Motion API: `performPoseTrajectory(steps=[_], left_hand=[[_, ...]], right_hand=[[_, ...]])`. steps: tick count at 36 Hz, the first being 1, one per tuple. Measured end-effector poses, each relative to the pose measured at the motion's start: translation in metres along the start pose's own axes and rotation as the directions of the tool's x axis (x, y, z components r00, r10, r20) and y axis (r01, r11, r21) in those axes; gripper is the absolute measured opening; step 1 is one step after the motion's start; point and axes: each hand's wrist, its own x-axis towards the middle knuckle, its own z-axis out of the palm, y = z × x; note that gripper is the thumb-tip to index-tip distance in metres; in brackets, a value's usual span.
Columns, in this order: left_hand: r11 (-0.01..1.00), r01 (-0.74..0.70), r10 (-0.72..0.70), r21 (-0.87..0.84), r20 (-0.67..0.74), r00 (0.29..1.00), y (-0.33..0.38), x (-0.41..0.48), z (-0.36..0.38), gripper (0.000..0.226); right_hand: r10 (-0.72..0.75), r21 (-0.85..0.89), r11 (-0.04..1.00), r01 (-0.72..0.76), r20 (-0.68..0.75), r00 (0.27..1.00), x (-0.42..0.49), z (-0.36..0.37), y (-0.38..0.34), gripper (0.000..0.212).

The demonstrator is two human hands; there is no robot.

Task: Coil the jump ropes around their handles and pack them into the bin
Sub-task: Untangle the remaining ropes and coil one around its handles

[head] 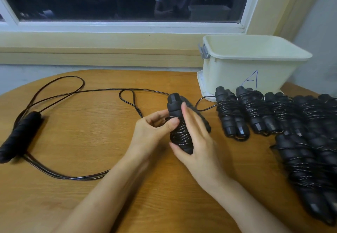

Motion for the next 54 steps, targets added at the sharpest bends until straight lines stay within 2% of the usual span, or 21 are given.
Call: performPoseTrajectory(steps=[2,5,11,23,27,33,40,49,54], left_hand=[[1.0,0.016,-0.016,-0.004,-0.007,1.0,0.001,0.001,-0.001,0.062],[0.999,0.035,-0.034,-0.025,0.025,0.999,0.004,0.001,0.0,0.052],[0.998,0.047,-0.045,-0.045,0.055,0.998,0.008,0.002,-0.003,0.037],[0.981,0.183,-0.177,-0.067,0.086,0.98,0.009,0.006,-0.012,0.051],[0.972,0.203,-0.191,-0.122,0.108,0.976,0.01,0.007,-0.013,0.054],[0.966,0.209,-0.211,-0.151,0.0,0.977,0.011,0.006,-0.009,0.063],[0.979,0.154,-0.177,-0.136,-0.171,0.969,0.01,0.006,-0.004,0.064],[0.988,0.101,-0.121,-0.114,-0.18,0.976,0.008,0.002,0.0,0.034],[0.989,0.108,-0.126,-0.102,-0.2,0.972,0.008,0.0,0.002,0.03]], right_hand=[[-0.007,0.031,0.999,0.007,-0.001,1.0,0.001,-0.002,0.004,0.096],[-0.006,0.09,0.996,0.004,0.022,1.0,0.002,-0.007,0.008,0.093],[0.015,0.241,0.97,-0.022,0.029,0.999,0.004,-0.012,0.01,0.074],[0.079,0.496,0.859,-0.129,0.121,0.99,0.011,-0.024,0.003,0.061],[0.08,0.514,0.847,-0.134,0.126,0.989,0.01,-0.023,0.003,0.062],[0.097,0.451,0.882,-0.137,0.11,0.989,0.009,-0.018,0.004,0.069],[0.062,0.327,0.94,-0.098,0.119,0.991,0.008,-0.014,0.008,0.056],[0.066,0.123,0.989,-0.087,0.165,0.984,0.009,-0.015,0.011,0.053],[0.085,-0.013,0.996,-0.084,0.184,0.979,0.008,-0.015,0.01,0.059]])
